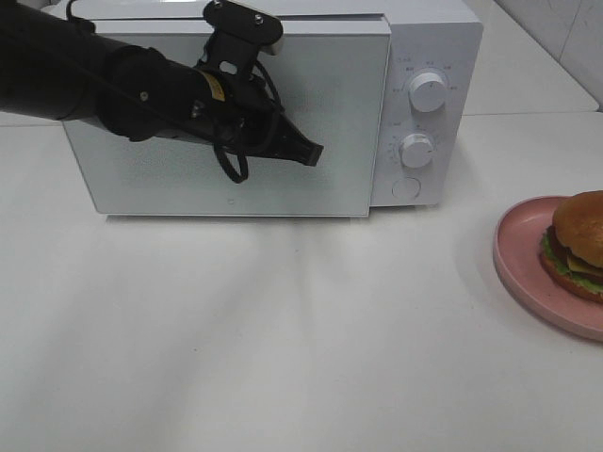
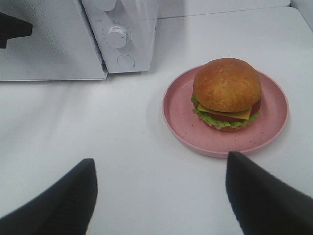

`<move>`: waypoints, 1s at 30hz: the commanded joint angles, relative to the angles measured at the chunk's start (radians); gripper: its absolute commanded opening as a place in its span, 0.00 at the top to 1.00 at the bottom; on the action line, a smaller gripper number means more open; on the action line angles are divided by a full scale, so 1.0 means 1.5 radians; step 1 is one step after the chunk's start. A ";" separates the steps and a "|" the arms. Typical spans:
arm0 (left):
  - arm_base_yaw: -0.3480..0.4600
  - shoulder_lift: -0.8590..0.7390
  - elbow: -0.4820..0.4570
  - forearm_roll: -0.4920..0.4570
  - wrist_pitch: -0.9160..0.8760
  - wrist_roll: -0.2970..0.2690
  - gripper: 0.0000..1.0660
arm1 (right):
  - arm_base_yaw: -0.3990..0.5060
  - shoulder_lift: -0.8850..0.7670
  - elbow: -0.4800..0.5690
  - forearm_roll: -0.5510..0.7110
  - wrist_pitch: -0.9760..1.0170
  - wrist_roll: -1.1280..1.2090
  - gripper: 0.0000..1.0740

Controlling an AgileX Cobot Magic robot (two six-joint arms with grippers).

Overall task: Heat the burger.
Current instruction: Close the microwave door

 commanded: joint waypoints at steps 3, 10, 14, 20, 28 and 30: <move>0.008 0.035 -0.081 0.006 -0.014 -0.003 1.00 | -0.004 -0.019 0.001 0.004 -0.009 -0.010 0.36; 0.008 0.067 -0.147 0.017 0.032 -0.003 1.00 | -0.004 -0.019 0.001 0.004 -0.009 -0.010 0.36; 0.008 0.086 -0.182 0.017 0.069 -0.003 1.00 | -0.004 -0.019 0.001 0.004 -0.009 -0.010 0.36; 0.008 0.097 -0.213 0.029 0.081 -0.003 1.00 | -0.004 -0.019 0.001 0.004 -0.009 -0.010 0.36; 0.008 0.097 -0.228 0.029 0.103 -0.003 1.00 | -0.004 -0.019 0.001 0.004 -0.009 -0.010 0.36; 0.008 0.097 -0.232 0.029 0.133 -0.003 1.00 | -0.004 -0.019 0.001 0.004 -0.009 -0.010 0.36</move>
